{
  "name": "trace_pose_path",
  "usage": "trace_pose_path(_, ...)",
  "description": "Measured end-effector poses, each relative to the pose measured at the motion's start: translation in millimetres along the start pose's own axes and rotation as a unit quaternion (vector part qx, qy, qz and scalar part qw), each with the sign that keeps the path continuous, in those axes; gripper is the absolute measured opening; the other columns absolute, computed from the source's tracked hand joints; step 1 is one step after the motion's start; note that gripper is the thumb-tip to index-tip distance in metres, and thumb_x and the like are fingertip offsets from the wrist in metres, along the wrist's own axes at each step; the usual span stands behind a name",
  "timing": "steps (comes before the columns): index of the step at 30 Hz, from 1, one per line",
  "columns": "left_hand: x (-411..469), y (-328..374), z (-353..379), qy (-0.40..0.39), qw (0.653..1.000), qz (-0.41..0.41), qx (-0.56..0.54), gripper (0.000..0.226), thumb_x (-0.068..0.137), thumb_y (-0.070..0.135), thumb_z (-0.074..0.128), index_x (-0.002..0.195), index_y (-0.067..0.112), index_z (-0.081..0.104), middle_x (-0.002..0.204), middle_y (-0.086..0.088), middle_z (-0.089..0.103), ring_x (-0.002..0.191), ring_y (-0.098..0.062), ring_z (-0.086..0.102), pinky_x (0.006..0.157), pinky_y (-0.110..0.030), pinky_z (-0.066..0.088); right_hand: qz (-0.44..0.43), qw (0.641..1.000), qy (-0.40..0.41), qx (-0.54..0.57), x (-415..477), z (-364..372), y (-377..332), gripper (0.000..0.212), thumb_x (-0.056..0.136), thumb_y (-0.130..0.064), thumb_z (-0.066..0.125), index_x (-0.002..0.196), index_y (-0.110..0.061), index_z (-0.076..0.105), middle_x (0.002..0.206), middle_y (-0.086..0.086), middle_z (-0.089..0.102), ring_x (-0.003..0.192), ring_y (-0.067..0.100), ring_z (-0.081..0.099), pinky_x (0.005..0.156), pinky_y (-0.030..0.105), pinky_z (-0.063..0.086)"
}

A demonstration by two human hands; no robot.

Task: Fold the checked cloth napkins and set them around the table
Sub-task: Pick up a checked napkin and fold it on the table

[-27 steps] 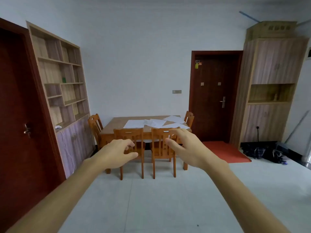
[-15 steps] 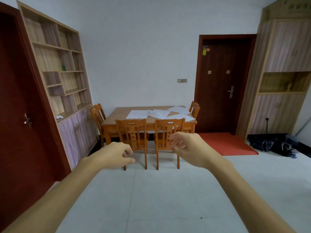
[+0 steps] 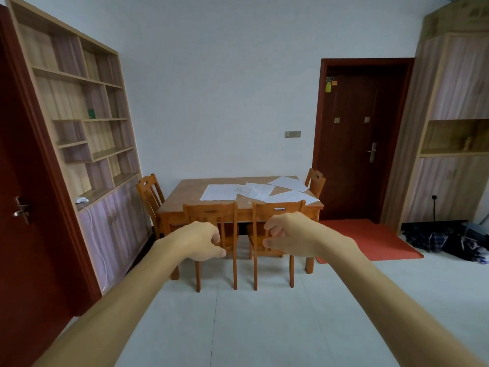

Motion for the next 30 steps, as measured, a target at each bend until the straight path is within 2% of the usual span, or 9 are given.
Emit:
trace_pose_path(6,79,-28,-21,0.027,0.999,0.01,-0.019,0.043,0.097,0.039,0.059,0.135,0.021,0.056,0.131,-0.002,0.062,0.113,-0.018,0.061,0.095,-0.032,0.053,0.004,1.0,-0.005,-0.003,94,5,11,0.047,0.094,-0.041,0.058,0.135,-0.02,0.054,0.129,0.001,0.063,0.111,0.019,0.061,0.096,0.036,0.052)
trace_pose_path(13,189,-59,-15,0.006,1.0,-0.004,-0.018,0.043,0.095,0.042,0.061,0.133,0.023,0.058,0.13,-0.001,0.062,0.111,-0.018,0.061,0.095,-0.034,0.054,0.018,0.999,-0.034,0.007,195,29,62,0.043,0.094,-0.038,0.059,0.132,-0.018,0.057,0.124,0.002,0.066,0.108,0.019,0.063,0.096,0.037,0.053)
trace_pose_path(17,260,-69,-15,0.034,0.999,-0.021,-0.011,0.05,0.095,0.042,0.061,0.14,0.024,0.05,0.138,-0.001,0.057,0.12,-0.019,0.058,0.096,-0.032,0.051,0.003,0.999,-0.028,0.019,257,37,101,0.044,0.094,-0.037,0.06,0.133,-0.018,0.056,0.128,0.002,0.063,0.113,0.018,0.061,0.097,0.035,0.051)
trace_pose_path(19,297,-75,-21,0.059,0.998,-0.033,-0.01,0.051,0.094,0.043,0.061,0.141,0.025,0.049,0.136,-0.001,0.057,0.116,-0.018,0.059,0.094,-0.033,0.053,0.0,1.0,-0.022,0.022,290,35,125,0.046,0.093,-0.039,0.06,0.135,-0.019,0.054,0.131,0.001,0.06,0.115,0.018,0.059,0.098,0.034,0.05)
trace_pose_path(21,336,-79,-26,0.052,0.997,-0.049,-0.021,0.049,0.093,0.044,0.062,0.138,0.026,0.051,0.129,0.0,0.061,0.108,-0.017,0.062,0.09,-0.034,0.055,0.001,1.0,-0.024,0.019,323,30,150,0.047,0.093,-0.039,0.06,0.135,-0.019,0.054,0.132,0.001,0.059,0.116,0.019,0.058,0.097,0.034,0.05)
trace_pose_path(25,408,-79,-35,0.002,0.997,-0.071,-0.016,0.047,0.091,0.048,0.063,0.133,0.026,0.056,0.125,0.002,0.062,0.103,-0.015,0.061,0.088,-0.031,0.054,0.011,0.999,-0.045,0.02,388,13,196,0.039,0.092,-0.042,0.059,0.124,-0.021,0.062,0.123,0.0,0.064,0.106,0.021,0.062,0.092,0.037,0.052)
trace_pose_path(30,485,-85,-44,-0.006,0.997,-0.076,-0.017,0.044,0.092,0.048,0.062,0.13,0.027,0.058,0.126,0.003,0.061,0.106,-0.015,0.059,0.089,-0.029,0.051,-0.001,0.998,-0.046,0.035,458,6,226,0.028,0.093,-0.041,0.058,0.107,-0.019,0.067,0.107,0.0,0.068,0.095,0.018,0.063,0.088,0.037,0.054)
Point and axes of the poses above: each hand's wrist, its own x-axis towards the middle knuckle, its own z-axis out of the palm, y = z × x, the point moved 9 cm from there along x, towards the middle knuckle
